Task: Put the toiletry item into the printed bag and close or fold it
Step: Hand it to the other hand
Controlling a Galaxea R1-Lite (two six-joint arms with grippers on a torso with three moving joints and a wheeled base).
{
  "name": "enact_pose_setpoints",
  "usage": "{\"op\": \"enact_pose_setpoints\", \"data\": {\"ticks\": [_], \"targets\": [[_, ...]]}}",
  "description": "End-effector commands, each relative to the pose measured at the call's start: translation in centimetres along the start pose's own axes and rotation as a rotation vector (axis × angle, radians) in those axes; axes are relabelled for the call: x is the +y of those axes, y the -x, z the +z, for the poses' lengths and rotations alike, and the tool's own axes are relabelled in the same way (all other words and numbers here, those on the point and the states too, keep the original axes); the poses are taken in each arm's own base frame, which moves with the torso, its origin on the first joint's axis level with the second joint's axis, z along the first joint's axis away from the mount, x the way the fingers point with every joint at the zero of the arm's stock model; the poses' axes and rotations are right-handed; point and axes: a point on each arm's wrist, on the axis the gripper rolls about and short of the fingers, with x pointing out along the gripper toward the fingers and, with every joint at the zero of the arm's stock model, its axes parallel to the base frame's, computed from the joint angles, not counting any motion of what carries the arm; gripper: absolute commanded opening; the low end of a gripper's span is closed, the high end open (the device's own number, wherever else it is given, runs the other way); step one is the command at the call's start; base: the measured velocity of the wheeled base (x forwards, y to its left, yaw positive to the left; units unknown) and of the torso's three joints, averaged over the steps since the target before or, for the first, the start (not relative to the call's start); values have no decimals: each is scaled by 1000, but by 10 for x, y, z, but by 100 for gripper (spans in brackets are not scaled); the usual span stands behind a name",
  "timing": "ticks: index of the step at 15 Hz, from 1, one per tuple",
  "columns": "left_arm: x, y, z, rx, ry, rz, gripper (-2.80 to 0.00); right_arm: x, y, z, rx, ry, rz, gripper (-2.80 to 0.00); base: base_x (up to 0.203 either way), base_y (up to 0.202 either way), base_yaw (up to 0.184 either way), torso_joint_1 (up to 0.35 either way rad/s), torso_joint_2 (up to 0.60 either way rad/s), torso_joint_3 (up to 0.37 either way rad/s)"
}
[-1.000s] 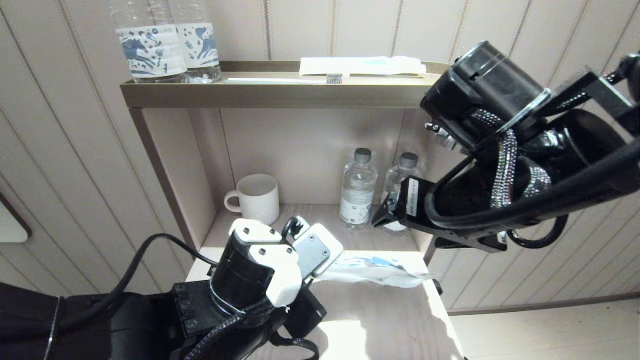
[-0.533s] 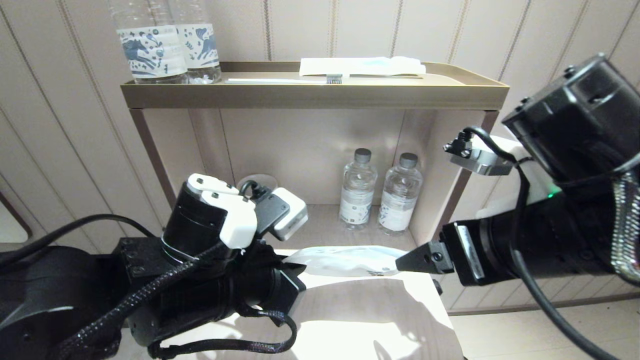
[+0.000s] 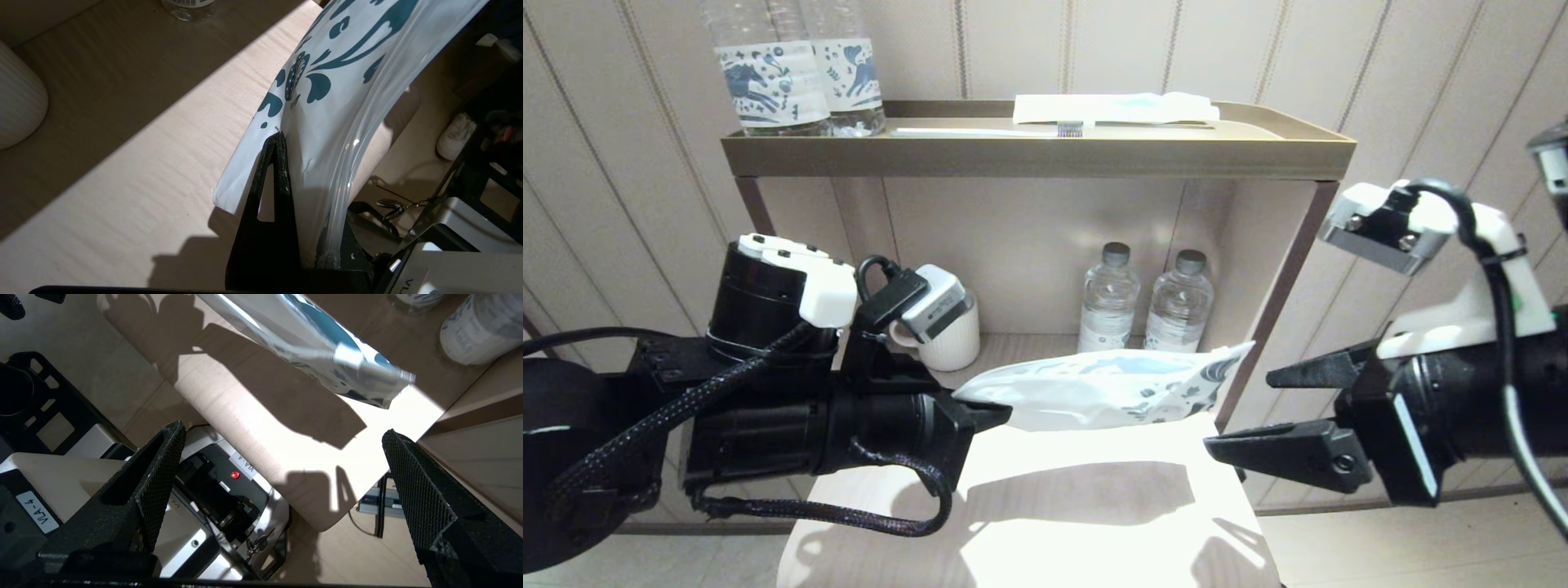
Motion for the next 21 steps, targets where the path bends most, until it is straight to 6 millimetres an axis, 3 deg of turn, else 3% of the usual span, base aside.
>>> {"op": "enact_pose_setpoints", "data": {"ticks": [1,2,6,10,11,17,21], "targets": [[8,3,0,-6,11,-1,-280,-3,11,-2,-25,18,16,0,0,0,0,0,0,0],[11,3,-1,-2,16,-1,-280,-3,14,-4,-27,25,21,-280,0,0,0,0,0,0],[20,3,-1,-3,24,14,-280,0,31,-3,-105,70,47,-280,0,0,0,0,0,0],[24,7,1,-14,32,-28,-280,-4,11,-8,-37,99,39,-280,0,0,0,0,0,0],[24,7,0,-13,34,-33,-280,-8,7,-9,-21,111,21,0,0,0,0,0,0,0],[26,12,-4,9,9,-99,-280,-17,4,-16,0,231,42,0,0,0,0,0,0,0],[25,11,-9,45,-25,-173,-280,-22,-19,-27,84,326,93,0,0,0,0,0,0,0]]}}
